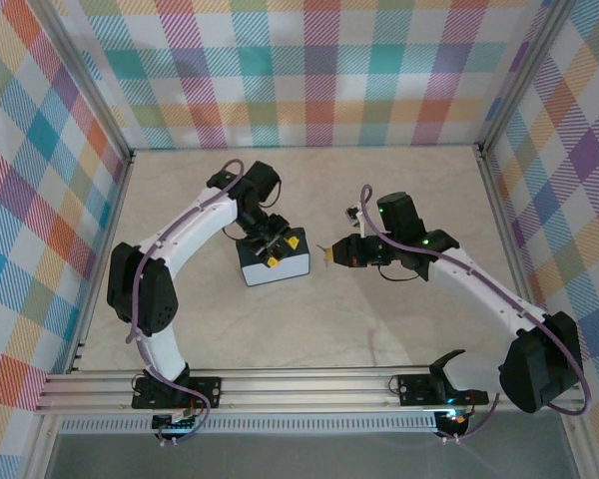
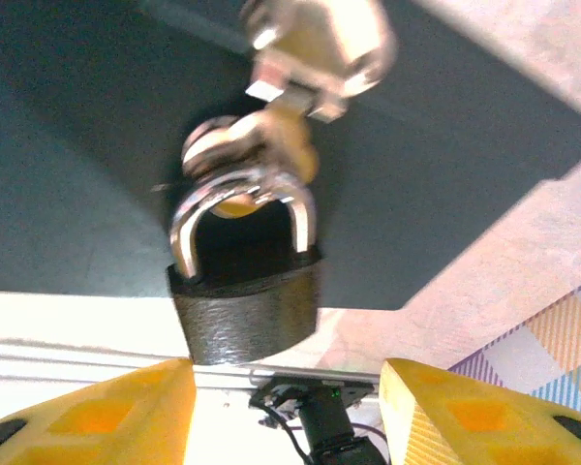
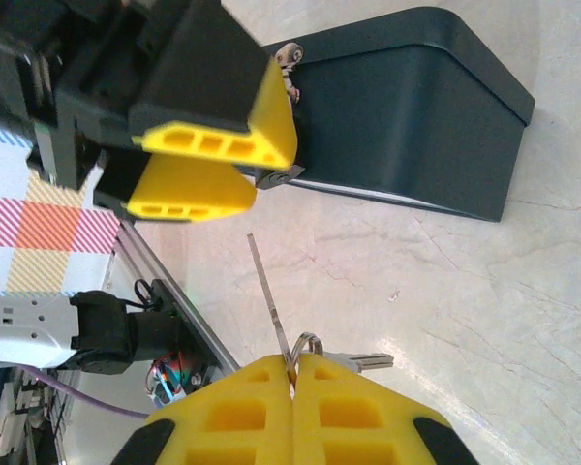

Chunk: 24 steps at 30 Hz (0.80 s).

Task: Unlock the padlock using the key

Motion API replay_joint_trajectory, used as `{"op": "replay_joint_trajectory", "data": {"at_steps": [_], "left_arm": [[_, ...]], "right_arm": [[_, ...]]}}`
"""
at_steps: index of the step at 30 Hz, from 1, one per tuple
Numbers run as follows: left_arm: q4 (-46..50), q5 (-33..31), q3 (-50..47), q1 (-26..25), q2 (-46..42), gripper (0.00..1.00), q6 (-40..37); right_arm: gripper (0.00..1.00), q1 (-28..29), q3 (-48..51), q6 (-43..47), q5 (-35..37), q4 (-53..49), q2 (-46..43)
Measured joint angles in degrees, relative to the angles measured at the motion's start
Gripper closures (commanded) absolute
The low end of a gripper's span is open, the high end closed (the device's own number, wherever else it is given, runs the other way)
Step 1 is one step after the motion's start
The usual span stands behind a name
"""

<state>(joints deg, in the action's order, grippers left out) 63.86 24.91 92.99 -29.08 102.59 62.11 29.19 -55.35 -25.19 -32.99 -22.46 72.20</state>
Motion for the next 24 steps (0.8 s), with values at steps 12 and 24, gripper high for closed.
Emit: {"op": "replay_joint_trajectory", "data": {"at_steps": [12,24], "left_arm": [[-2.03,-7.3,0.7,0.79,-7.06,0.49,-18.21],[-5.27,-11.85,0.15,0.79,-10.47,0.54,-40.72]], "right_arm": [[1.0,0.0,0.07,-1.49,-4.87,2.12,3.67],[1.0,1.01,0.09,-4.76,-6.12,5.75,6.8]]}}
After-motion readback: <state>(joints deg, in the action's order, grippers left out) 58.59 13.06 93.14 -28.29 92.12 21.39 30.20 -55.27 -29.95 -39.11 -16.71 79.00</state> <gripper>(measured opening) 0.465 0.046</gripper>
